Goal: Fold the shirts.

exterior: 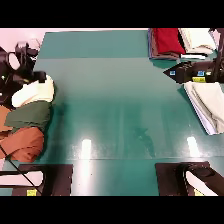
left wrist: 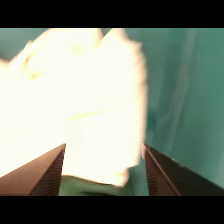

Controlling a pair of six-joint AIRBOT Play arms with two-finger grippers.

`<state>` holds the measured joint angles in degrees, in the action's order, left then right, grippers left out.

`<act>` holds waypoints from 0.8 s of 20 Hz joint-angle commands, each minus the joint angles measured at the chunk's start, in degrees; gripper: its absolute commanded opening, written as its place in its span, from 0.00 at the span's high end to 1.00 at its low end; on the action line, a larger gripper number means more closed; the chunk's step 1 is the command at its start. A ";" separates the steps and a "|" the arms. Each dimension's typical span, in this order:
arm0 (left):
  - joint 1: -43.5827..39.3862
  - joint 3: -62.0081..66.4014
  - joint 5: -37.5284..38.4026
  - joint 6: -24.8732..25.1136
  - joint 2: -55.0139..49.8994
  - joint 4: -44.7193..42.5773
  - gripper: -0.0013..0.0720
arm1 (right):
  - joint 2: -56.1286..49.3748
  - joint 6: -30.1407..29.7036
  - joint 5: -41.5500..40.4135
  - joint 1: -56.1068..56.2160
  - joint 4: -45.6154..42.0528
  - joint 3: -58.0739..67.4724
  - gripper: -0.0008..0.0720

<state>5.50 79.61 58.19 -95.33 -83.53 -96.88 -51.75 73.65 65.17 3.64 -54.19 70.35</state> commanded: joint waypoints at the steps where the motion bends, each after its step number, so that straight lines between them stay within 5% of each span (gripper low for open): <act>1: 4.74 -5.03 -2.71 -0.63 -4.26 -0.90 0.21 | 0.02 0.02 -2.03 -0.04 0.02 0.02 0.96; 4: 5.01 -5.03 -4.02 -0.66 -5.57 -1.05 0.21 | 0.02 0.02 -3.26 -0.04 0.04 0.02 0.96; 5: 5.01 -4.96 -4.33 -0.63 -5.46 -1.05 0.40 | 0.02 0.04 -3.82 -0.04 0.07 0.02 0.96; 7: 5.03 -4.76 -3.89 -0.59 -5.11 -1.07 0.96 | 0.02 0.04 -5.07 -0.04 0.09 0.02 0.96; 11: 4.31 3.13 0.22 0.04 -1.86 -1.03 0.96 | 0.17 0.09 -6.38 -0.04 0.63 0.94 0.96; 16: -3.98 18.93 -0.46 7.45 14.97 0.35 0.96 | 0.13 0.07 -7.23 -0.04 0.02 12.00 0.96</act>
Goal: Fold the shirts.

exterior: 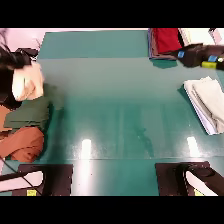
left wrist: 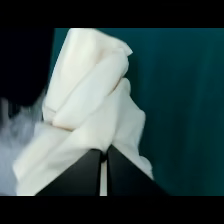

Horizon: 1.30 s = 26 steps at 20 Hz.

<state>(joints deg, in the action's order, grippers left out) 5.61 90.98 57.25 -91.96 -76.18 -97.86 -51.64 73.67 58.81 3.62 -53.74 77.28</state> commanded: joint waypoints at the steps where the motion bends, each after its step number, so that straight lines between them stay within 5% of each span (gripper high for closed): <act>1: -6.71 9.79 1.03 5.46 10.34 2.14 0.96 | 0.02 0.04 -1.27 -0.02 -0.42 7.10 0.96; 7: -29.05 12.85 6.49 13.25 14.80 11.93 0.96 | 0.04 0.04 -1.66 -0.02 -0.46 15.69 0.96; 13: -50.97 12.76 2.69 17.51 0.13 18.64 0.95 | 0.02 0.04 -1.46 -0.02 -0.44 18.84 0.96; 14: -52.15 12.76 1.55 17.44 -2.40 19.45 0.62 | 0.09 0.04 -1.44 -0.02 -0.46 18.80 0.96; 15: -52.28 12.76 1.11 16.52 -4.15 19.65 0.19 | 0.07 0.04 -1.18 -0.02 -0.46 18.80 0.96; 21: -34.58 11.63 14.45 7.78 -5.05 19.08 0.16 | 0.04 0.04 -0.07 -0.02 -0.44 18.80 0.96; 26: -21.66 -6.03 13.77 7.63 -5.05 33.62 0.16 | 0.02 0.04 0.11 -0.02 -0.46 18.75 0.96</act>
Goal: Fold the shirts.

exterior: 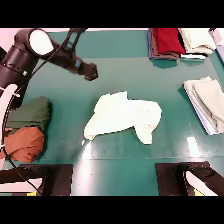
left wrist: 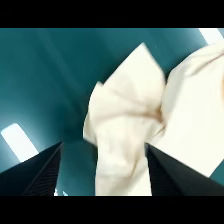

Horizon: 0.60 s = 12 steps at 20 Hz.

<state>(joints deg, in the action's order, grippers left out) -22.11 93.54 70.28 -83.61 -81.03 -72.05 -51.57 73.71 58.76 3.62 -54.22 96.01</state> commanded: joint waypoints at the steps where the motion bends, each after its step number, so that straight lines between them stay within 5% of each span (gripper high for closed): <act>1: 6.19 -13.40 -1.18 0.09 -0.22 8.20 0.16 | -0.15 0.00 0.15 -0.02 0.04 0.02 0.96; 7: 0.70 -33.07 -21.07 0.13 -0.39 10.75 0.16 | -2.71 0.68 3.63 -0.02 0.20 -0.04 0.96; 12: -3.32 -33.90 -27.85 0.00 -1.60 11.32 0.17 | -5.46 1.27 6.38 0.00 0.22 -0.04 0.96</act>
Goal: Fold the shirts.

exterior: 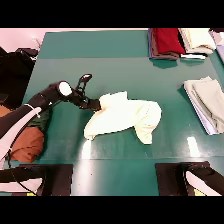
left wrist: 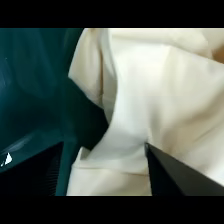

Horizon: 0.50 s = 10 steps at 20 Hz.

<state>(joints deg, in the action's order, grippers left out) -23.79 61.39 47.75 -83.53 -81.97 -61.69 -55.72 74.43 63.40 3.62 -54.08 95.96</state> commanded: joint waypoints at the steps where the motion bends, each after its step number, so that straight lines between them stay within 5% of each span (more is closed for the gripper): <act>1: -1.55 -1.75 -5.20 -0.46 -0.74 0.61 0.33 | -1.44 0.59 1.79 -0.02 0.02 0.00 0.96; 2: -0.96 -1.36 -4.44 -0.42 -0.39 0.31 0.80 | -1.40 0.57 1.84 -0.04 -0.15 0.00 0.96; 3: 0.59 0.13 -2.27 -0.20 0.13 -0.17 0.95 | -1.38 0.57 2.14 -0.44 -0.11 0.00 0.96; 10: 13.44 15.69 2.32 1.55 11.47 -4.35 0.95 | 1.99 2.69 12.11 -13.05 -0.07 -13.57 0.96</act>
<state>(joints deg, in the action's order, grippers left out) -14.22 72.05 49.19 -83.48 -74.48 -64.82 -55.48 76.44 72.44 -4.64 -54.17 89.56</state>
